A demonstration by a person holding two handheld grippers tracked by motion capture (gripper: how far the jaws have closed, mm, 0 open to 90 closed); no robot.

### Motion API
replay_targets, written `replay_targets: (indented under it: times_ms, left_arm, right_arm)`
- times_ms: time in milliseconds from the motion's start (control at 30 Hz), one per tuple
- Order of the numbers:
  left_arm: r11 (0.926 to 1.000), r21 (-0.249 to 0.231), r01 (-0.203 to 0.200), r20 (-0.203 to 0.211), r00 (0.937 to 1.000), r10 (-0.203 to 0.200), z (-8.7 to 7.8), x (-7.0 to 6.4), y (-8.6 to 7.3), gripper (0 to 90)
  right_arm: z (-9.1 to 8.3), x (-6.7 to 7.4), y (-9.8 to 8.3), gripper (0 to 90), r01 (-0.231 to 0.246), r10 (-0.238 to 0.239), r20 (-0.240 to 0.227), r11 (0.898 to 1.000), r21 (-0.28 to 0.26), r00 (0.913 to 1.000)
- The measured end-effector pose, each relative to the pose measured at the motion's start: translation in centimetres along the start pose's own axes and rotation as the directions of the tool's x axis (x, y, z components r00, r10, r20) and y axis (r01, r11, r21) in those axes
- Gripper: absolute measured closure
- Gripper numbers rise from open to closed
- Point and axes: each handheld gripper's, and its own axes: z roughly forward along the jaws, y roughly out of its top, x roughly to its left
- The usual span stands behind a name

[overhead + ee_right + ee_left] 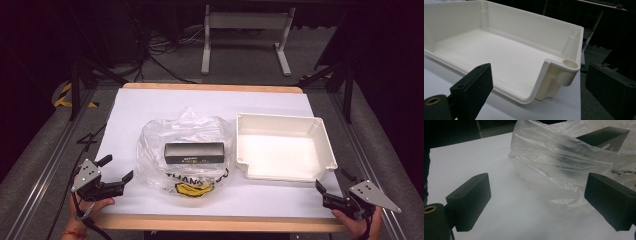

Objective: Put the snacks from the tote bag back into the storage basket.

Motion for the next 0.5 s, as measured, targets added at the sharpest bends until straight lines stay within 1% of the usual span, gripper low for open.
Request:
replay_targets:
  times_ms: [100, 133, 233, 300, 333, 367, 467, 500]
  left_arm:
    - [1.0000, 0.004, 0.000, 0.002, 1.0000, 0.000, 0.0, -0.1, 0.0, 7.8]
    - [1.0000, 0.005, -0.001, 0.002, 1.0000, 0.001, 0.0, -0.1, 0.0, 7.8]
    - [1.0000, 0.001, -0.004, 0.003, 1.0000, 0.004, -0.1, -0.1, 0.0, 7.9]
    - [0.9999, 0.001, -0.011, 0.010, 0.9999, 0.011, -0.2, -0.2, 0.0, 7.9]
    - [0.9999, 0.002, -0.013, 0.011, 0.9999, 0.013, -0.2, -0.2, 0.0, 7.9]
    - [0.9999, -0.004, -0.011, 0.009, 0.9999, 0.011, -0.2, -0.2, 0.0, 7.9]
    - [1.0000, -0.002, -0.009, 0.008, 0.9999, 0.009, -0.3, -0.2, -0.1, 7.9]
    - [1.0000, -0.003, -0.009, 0.008, 0.9999, 0.009, -0.3, -0.2, -0.1, 7.9]
  right_arm:
    - [-0.1, 0.0, 0.0, 8.7, -0.006, 0.006, -0.006, 1.000, 0.004, 1.0000]
    - [-0.1, 0.1, 0.1, 8.9, -0.002, 0.002, 0.000, 1.000, 0.002, 1.0000]
    - [-0.3, 0.1, 0.2, 9.3, -0.003, 0.003, -0.007, 1.000, 0.003, 1.0000]
    - [-0.4, 0.2, 0.4, 10.0, 0.002, -0.002, -0.010, 1.000, 0.003, 0.9999]
    - [-0.3, 0.2, 0.4, 10.2, 0.004, -0.004, -0.024, 1.000, -0.003, 0.9997]
    - [-0.4, 0.3, 0.6, 10.5, 0.011, -0.011, -0.016, 1.000, 0.002, 0.9998]
    - [-0.5, 0.4, 1.0, 11.8, 0.008, -0.008, -0.053, 1.000, -0.010, 0.9986]
    - [-0.5, 0.4, 1.1, 12.1, 0.014, -0.014, -0.057, 1.000, -0.005, 0.9983]
